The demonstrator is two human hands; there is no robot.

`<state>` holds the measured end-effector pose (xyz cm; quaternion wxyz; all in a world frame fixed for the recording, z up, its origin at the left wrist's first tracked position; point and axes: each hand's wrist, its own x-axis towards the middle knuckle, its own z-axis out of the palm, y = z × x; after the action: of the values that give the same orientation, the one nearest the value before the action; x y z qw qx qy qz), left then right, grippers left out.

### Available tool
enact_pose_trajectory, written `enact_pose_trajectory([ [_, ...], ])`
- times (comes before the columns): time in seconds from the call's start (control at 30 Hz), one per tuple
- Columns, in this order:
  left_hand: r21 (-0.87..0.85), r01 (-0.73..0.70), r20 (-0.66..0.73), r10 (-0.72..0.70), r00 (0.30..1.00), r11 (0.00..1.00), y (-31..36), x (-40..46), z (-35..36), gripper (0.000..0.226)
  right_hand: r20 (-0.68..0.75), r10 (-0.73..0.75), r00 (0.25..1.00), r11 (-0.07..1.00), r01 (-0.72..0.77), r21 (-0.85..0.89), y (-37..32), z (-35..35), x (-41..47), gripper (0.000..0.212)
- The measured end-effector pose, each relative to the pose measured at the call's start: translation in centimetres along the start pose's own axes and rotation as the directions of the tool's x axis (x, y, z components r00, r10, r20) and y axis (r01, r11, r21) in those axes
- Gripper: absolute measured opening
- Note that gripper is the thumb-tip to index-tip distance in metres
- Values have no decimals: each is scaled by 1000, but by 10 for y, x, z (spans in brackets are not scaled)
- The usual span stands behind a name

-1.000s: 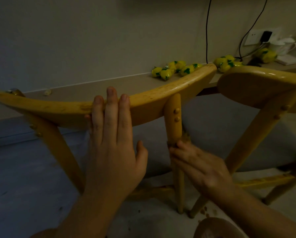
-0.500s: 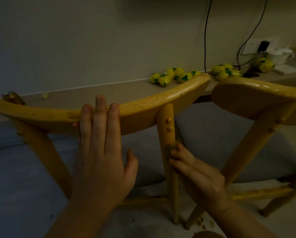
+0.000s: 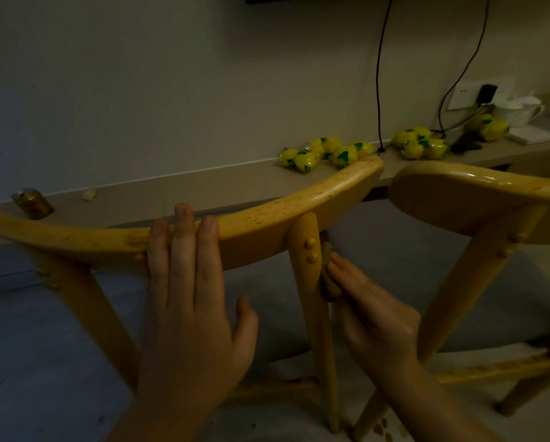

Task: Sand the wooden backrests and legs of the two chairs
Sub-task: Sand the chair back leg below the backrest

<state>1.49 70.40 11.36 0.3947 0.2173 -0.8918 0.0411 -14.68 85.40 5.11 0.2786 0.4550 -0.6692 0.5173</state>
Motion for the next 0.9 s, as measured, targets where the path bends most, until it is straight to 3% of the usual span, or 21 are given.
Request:
enact_pose_trajectory([
  [0.17,-9,22,31,-21,999,1000,3,2,-2,102,-159,-22,987,996,36,87,-13,13,18,32],
  [0.4,-13,2,3,-2,1000,1000,0,-1,1,102,101,139,985,989,-143,40,18,1,-52,33],
  [0.6,-19,10,-11,-10,1000,1000,1,2,1,100,-44,184,982,970,-174,173,1,14,-31,34],
  [0.77,-6,17,-16,-17,1000,1000,3,2,-1,98,40,272,961,955,-275,115,6,7,-61,37],
  [0.9,-9,12,-22,-12,1000,1000,3,2,-1,98,50,216,975,971,-220,93,-1,1,-45,31],
])
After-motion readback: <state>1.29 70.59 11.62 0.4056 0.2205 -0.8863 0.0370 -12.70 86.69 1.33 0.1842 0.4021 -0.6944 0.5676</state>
